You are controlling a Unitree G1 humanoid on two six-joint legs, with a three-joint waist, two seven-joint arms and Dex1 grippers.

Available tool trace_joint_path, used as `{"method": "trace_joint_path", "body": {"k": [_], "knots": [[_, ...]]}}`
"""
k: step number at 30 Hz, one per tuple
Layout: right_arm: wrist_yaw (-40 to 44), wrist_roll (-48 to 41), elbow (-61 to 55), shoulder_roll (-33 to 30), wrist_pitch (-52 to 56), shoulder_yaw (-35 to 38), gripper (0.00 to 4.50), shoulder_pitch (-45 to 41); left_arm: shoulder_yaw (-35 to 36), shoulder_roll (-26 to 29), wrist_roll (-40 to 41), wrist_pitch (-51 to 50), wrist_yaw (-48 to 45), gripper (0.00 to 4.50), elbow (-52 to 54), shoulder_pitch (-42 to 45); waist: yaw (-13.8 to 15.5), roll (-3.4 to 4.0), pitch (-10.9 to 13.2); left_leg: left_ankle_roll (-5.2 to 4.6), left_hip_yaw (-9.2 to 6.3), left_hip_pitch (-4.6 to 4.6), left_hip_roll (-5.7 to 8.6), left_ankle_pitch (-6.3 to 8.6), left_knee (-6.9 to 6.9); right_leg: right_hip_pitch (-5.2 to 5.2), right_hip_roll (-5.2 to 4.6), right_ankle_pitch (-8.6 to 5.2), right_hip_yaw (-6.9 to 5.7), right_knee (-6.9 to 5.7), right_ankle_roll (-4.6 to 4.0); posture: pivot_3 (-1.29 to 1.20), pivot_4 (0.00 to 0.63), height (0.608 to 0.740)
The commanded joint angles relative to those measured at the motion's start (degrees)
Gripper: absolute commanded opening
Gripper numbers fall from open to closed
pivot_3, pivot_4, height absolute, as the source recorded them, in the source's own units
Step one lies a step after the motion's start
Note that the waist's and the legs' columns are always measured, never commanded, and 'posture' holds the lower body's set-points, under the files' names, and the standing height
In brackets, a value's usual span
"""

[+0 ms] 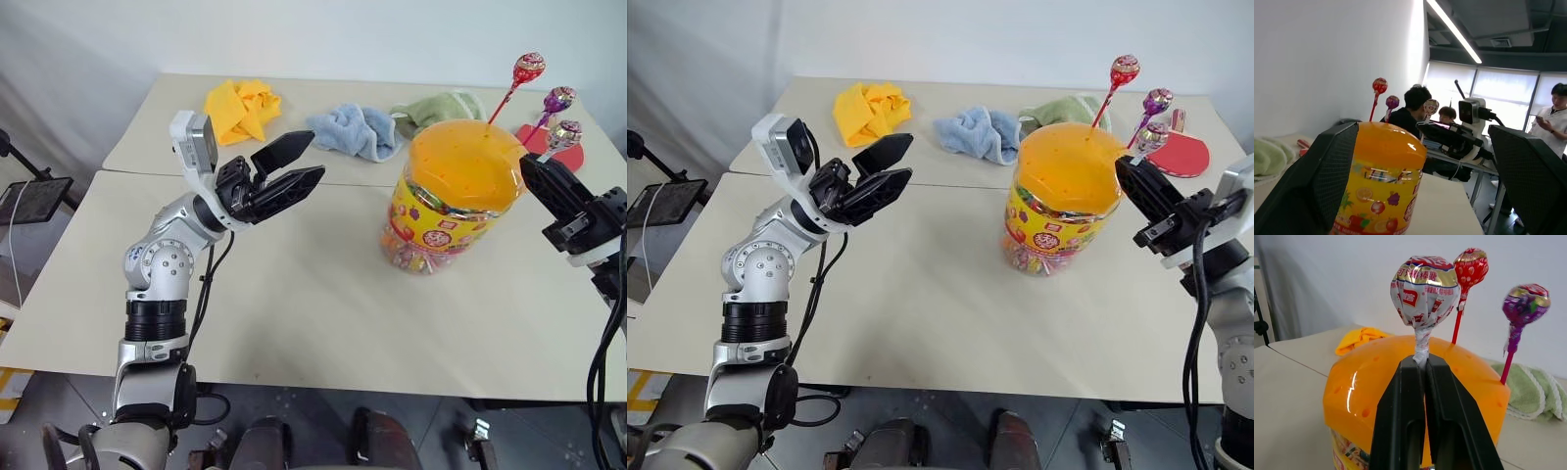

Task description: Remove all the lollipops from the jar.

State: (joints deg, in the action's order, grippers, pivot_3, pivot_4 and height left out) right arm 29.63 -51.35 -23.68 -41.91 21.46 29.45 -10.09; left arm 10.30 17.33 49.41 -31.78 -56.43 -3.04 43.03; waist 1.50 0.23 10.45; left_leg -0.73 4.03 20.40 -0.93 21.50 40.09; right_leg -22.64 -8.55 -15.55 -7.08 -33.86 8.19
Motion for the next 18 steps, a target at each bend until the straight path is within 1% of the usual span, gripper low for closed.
{"method": "trace_joint_path", "body": {"k": [1, 2, 3, 5, 7, 10, 12, 13, 15, 18], "knots": [[1.1, -10.6, 1.1, 0.0, -0.4, 10.0, 0.08, -2.9, -0.5, -0.7, 1.9, -0.4, -2.5, 4.5, 1.0, 1.7, 0.1, -0.01, 0.0, 0.0, 0.0, 0.01, 0.01, 0.0, 0.01, 0.0, 0.0, 0.0, 0.01, 0.01, 0.0, 0.0, 0.15, 0.74], [1.1, -13.2, 1.8, -0.1, 0.0, 12.0, 0.08, -3.1, -0.8, -0.7, 1.7, -0.4, -3.2, 4.5, 0.9, 1.8, 0.1, -0.01, 0.0, 0.0, 0.0, 0.03, 0.01, 0.0, 0.02, 0.0, 0.0, 0.0, 0.0, 0.02, 0.0, 0.0, 0.15, 0.74], [0.4, -13.6, 3.4, -1.0, 0.4, 14.3, 0.08, -3.1, -1.5, -0.5, 1.1, -0.2, -4.4, 4.5, 0.7, 1.9, 0.2, -0.01, 0.0, -0.01, -0.01, 0.04, 0.01, 0.0, 0.02, 0.0, 0.0, 0.0, -0.01, 0.03, 0.0, 0.0, 0.15, 0.74], [1.0, -13.8, 6.7, -4.5, 3.4, 19.3, 0.08, -0.4, -4.4, 0.4, -3.4, 3.2, -7.5, 4.5, 0.0, 1.8, 0.2, -0.01, 0.0, 0.0, -0.08, 0.04, 0.01, 0.0, -0.01, 0.01, 0.0, 0.0, -0.08, 0.02, 0.0, 0.0, 0.15, 0.74], [2.5, -9.0, 10.6, -8.3, 6.1, 23.4, 0.08, 6.0, -8.1, 1.6, -8.7, 7.8, -10.9, 4.5, -0.9, 1.5, 0.6, -0.01, 0.0, -0.02, -0.07, 0.06, 0.03, 0.01, -0.03, 0.01, 0.0, 0.0, -0.1, 0.05, 0.0, 0.0, 0.15, 0.74], [1.6, -1.2, 15.1, -11.7, 9.8, 24.9, 0.08, 15.6, -11.8, 2.6, -13.3, 12.1, -14.4, 4.5, -1.7, 0.6, 1.0, -0.03, 0.0, -0.05, 0.05, 0.08, 0.03, 0.02, -0.1, 0.01, 0.0, 0.0, -0.11, 0.19, 0.0, 0.0, 0.15, 0.74], [0.9, 4.3, 17.1, -13.0, 11.8, 23.3, 0.08, 20.8, -13.0, 2.6, -14.5, 13.5, -15.9, 4.5, -2.1, 0.1, 0.9, -0.02, 0.0, -0.06, 0.12, 0.09, 0.02, 0.03, -0.09, 0.01, 0.0, 0.0, -0.07, 0.25, 0.0, 0.0, 0.15, 0.74], [0.5, 7.3, 17.8, -13.3, 12.6, 21.1, 0.08, 23.1, -13.6, 2.5, -15.2, 14.0, -16.1, 4.5, -2.3, 0.0, 0.9, -0.02, 0.0, -0.07, 0.21, 0.06, 0.02, 0.03, -0.07, 0.01, 0.0, 0.0, 0.02, 0.25, 0.0, 0.0, 0.15, 0.74], [0.6, 13.9, 18.7, -15.2, 15.0, 14.2, 0.08, 27.7, -14.2, 2.0, -16.0, 14.5, -15.9, 4.5, -2.3, 0.0, 0.5, -0.01, 0.0, -0.1, 0.26, 0.02, 0.01, 0.01, -0.06, 0.01, 0.0, 0.0, 0.1, 0.24, 0.0, 0.0, 0.15, 0.74], [1.5, 17.3, 20.2, -15.1, 16.0, 9.5, 0.08, 28.0, -14.4, 1.8, -16.2, 14.2, -16.1, 4.5, -2.1, 0.1, -0.2, 0.04, 0.0, -0.12, 0.31, -0.02, 0.0, 0.0, -0.04, 0.01, 0.0, 0.0, 0.18, 0.22, 0.0, 0.0, 0.15, 0.74]]}}
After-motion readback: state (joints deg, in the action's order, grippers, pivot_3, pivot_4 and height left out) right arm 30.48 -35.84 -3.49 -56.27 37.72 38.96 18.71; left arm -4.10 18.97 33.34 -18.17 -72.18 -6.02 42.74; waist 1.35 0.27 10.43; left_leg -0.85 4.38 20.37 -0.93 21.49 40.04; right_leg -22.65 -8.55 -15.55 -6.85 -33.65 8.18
